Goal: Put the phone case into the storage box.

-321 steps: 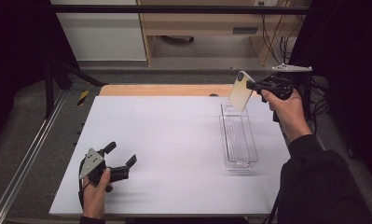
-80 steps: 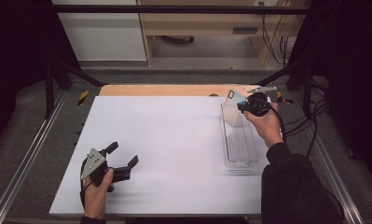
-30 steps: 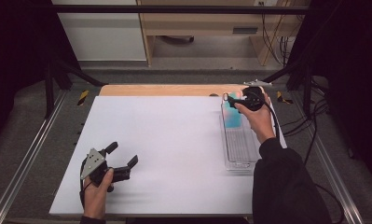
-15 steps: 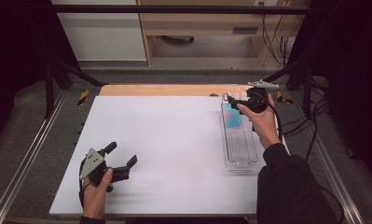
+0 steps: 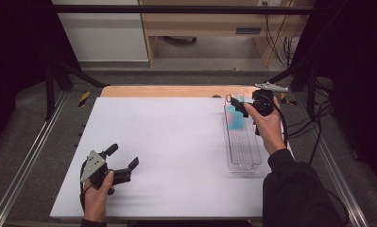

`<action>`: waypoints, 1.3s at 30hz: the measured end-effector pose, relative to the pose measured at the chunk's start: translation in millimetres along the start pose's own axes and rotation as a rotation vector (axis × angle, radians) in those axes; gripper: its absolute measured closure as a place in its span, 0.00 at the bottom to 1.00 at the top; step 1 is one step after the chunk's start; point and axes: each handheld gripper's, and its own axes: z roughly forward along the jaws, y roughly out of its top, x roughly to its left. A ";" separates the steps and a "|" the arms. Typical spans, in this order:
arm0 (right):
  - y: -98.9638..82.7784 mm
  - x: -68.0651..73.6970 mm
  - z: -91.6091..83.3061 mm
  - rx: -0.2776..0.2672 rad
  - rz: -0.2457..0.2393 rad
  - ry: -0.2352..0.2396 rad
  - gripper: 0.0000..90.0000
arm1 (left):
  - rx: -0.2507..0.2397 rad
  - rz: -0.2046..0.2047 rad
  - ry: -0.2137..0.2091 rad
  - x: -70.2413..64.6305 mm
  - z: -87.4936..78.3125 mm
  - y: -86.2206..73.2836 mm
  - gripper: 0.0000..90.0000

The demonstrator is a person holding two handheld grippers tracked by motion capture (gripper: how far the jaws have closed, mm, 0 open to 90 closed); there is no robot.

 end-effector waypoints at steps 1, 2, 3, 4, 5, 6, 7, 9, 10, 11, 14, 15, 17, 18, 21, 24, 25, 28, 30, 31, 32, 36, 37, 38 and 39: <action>0.2 0.8 -0.8 -0.003 0.000 0.002 0.05 | 0.000 0.000 0.000 0.0 0.0 0.0 0.02; 0.3 1.4 -1.5 -0.007 -0.001 0.005 0.05 | 0.000 0.000 0.000 0.1 0.0 0.0 0.02; 0.4 2.1 -2.2 -0.008 0.000 0.007 0.05 | 0.000 0.000 0.000 0.0 0.0 0.0 0.02; 0.3 2.7 -2.9 -0.009 -0.001 0.009 0.05 | 0.000 0.000 0.000 0.0 0.0 0.0 0.02; 0.1 3.3 -3.4 -0.012 0.002 0.014 0.05 | 0.001 0.000 0.000 0.0 0.1 -0.1 0.02; -0.2 3.6 -3.7 -0.013 0.002 0.016 0.05 | 0.001 0.000 0.000 0.0 0.1 -0.1 0.02; -0.3 3.9 -4.0 -0.012 0.001 0.017 0.05 | 0.001 0.000 0.000 0.0 0.2 -0.1 0.02; -0.8 4.1 -4.5 -0.014 0.001 0.016 0.05 | 0.001 0.000 0.000 -0.1 0.2 -0.1 0.02; -1.0 4.1 -4.8 -0.016 0.002 0.017 0.05 | 0.001 0.001 0.000 -0.1 0.1 -0.1 0.02; -1.2 4.2 -5.0 -0.015 0.004 0.018 0.05 | 0.001 0.001 0.001 -0.1 0.1 -0.1 0.02; -2.0 4.7 -5.3 -0.014 0.005 0.018 0.05 | 0.002 0.001 0.001 0.0 0.2 -0.1 0.02; -2.2 5.0 -5.5 -0.014 0.008 0.020 0.05 | 0.002 0.002 0.001 -0.1 0.3 -0.1 0.02; -2.7 5.4 -5.7 -0.015 0.009 0.023 0.05 | 0.002 0.001 0.001 -0.3 0.3 -0.2 0.02; -3.0 5.7 -5.8 -0.013 0.011 0.025 0.05 | 0.002 0.002 0.001 -0.4 0.3 -0.1 0.02; -3.5 6.5 -6.0 -0.012 0.010 0.026 0.05 | 0.002 0.003 0.002 -0.3 0.3 -0.1 0.02; -3.8 8.1 -6.8 -0.011 0.010 0.027 0.05 | 0.002 0.003 0.003 -0.3 0.2 0.0 0.02; -3.9 8.8 -7.3 -0.011 0.009 0.031 0.05 | 0.002 0.003 0.003 -0.3 0.1 -0.1 0.02; -3.9 11.1 -8.4 -0.011 0.006 0.036 0.05 | 0.002 0.003 0.002 -0.4 0.3 -0.1 0.02; -4.1 12.4 -9.1 -0.012 0.004 0.042 0.05 | 0.002 0.003 0.002 -0.5 0.3 0.0 0.02; -4.2 13.4 -9.4 -0.010 0.005 0.044 0.05 | 0.001 0.001 0.002 -0.6 0.4 -0.1 0.02; -4.3 14.3 -9.6 -0.009 0.003 0.046 0.05 | 0.002 0.004 0.003 -0.5 0.3 0.0 0.02; -5.6 18.3 -11.1 -0.011 0.002 0.055 0.05 | 0.002 0.003 0.003 -0.4 0.2 0.0 0.02; -6.0 19.4 -11.5 -0.012 0.003 0.058 0.05 | 0.002 0.003 0.003 -0.5 0.2 0.0 0.02; -6.4 20.5 -11.7 -0.012 0.001 0.060 0.05 | 0.002 0.003 0.002 -0.5 0.2 0.0 0.02; -6.7 21.7 -12.0 -0.011 0.001 0.062 0.05 | 0.002 0.004 0.002 -0.5 0.2 0.0 0.02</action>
